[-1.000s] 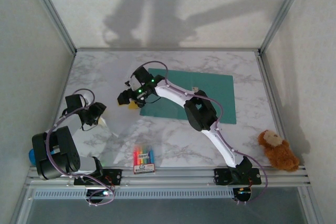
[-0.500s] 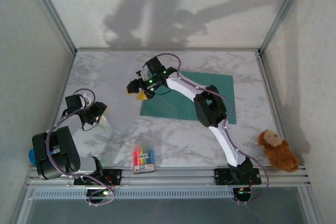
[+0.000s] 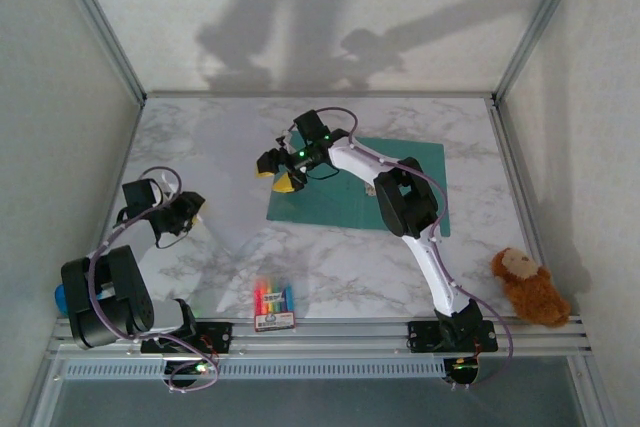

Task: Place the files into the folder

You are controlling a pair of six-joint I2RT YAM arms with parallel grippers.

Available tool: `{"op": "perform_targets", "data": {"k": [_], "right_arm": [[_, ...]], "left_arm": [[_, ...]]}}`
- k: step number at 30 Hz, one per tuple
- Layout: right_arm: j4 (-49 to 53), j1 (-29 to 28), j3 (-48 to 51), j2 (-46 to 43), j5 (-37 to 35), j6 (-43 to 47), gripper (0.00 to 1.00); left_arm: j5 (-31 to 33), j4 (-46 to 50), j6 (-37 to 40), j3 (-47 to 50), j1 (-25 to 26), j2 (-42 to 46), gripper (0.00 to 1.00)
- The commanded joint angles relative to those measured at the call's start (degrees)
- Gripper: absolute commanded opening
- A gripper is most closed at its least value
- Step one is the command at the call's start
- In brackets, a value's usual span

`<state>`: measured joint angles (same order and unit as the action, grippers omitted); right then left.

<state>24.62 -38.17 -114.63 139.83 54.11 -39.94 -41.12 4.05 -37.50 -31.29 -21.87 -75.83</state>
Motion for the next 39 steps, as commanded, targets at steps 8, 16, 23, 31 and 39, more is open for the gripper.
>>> {"op": "perform_targets", "data": {"k": [8,16,23,31,39], "right_arm": [[-2.33,-0.16,-0.42,-2.42,3.19,-2.58,0.83],[-5.1,0.51,0.69,-3.24,5.67,-5.53,0.84],[-8.95,1.91,4.14,-5.17,7.68,-8.44,0.84],[-12.41,3.43,7.11,-6.93,8.9,-10.59,0.84],[-16.41,4.59,10.29,-8.67,10.48,-13.13,0.85]], "left_arm": [[-4.2,7.0,2.54,-4.72,-4.34,4.76,0.35],[-7.15,9.22,3.13,-6.02,-5.03,6.13,0.35],[-10.17,10.56,3.13,-7.09,-5.02,7.13,0.34],[-12.16,14.26,4.07,-9.86,-5.03,8.88,0.33],[-15.03,16.89,4.81,-11.17,-4.81,10.5,0.33]]}}
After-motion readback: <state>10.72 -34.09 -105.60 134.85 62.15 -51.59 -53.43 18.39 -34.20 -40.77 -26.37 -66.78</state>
